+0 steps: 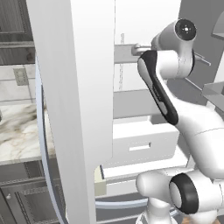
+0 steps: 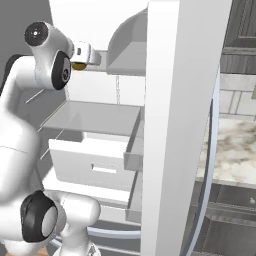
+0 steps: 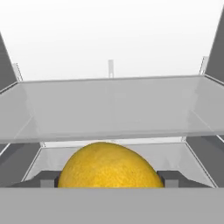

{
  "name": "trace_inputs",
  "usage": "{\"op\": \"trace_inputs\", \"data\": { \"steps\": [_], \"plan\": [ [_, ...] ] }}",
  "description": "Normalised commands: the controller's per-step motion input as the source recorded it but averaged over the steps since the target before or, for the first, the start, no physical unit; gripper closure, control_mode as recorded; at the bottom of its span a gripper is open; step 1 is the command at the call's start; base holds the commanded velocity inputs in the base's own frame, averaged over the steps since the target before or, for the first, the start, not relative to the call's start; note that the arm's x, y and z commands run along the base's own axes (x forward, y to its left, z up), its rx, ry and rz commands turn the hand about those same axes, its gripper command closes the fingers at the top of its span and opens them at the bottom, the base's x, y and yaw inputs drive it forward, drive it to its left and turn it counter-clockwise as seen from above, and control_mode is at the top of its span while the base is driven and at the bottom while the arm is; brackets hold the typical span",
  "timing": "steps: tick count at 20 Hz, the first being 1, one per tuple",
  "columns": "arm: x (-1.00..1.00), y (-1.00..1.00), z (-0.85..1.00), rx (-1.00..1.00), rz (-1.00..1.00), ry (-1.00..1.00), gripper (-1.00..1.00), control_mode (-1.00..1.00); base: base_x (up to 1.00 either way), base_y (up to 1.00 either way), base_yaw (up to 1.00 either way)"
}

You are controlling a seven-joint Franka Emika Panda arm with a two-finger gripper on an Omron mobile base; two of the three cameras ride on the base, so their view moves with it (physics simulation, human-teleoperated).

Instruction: Retrieve a lemon from the fridge and place it on the cutting board with the fish.

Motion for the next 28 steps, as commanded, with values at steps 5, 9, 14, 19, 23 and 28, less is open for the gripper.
{"op": "trace_inputs", "data": {
  "steps": [5, 9, 14, 19, 23, 28],
  "plan": [
    [-1.00, 0.00, -0.12, 0.00, -0.02, 0.04, 1.00, -1.00, 0.00, 0.00, 0.00],
    [-1.00, 0.00, -0.33, 0.00, -0.02, 0.00, 1.00, -1.00, 0.00, 0.00, 0.00],
    [-1.00, 0.00, -0.45, 0.00, 0.00, 0.00, 1.00, -1.00, 0.00, 0.00, 0.00],
    [-1.00, 0.00, -0.39, 0.00, 0.00, 0.00, 1.00, -1.00, 0.00, 0.00, 0.00],
    [-0.94, -0.06, -0.29, 0.00, 0.00, 0.00, 1.00, -1.00, 0.00, 0.00, 0.00],
    [-0.49, -0.07, -0.20, 0.00, 0.04, 0.00, 1.00, -1.00, 0.00, 0.00, 0.00]
  ]
}}
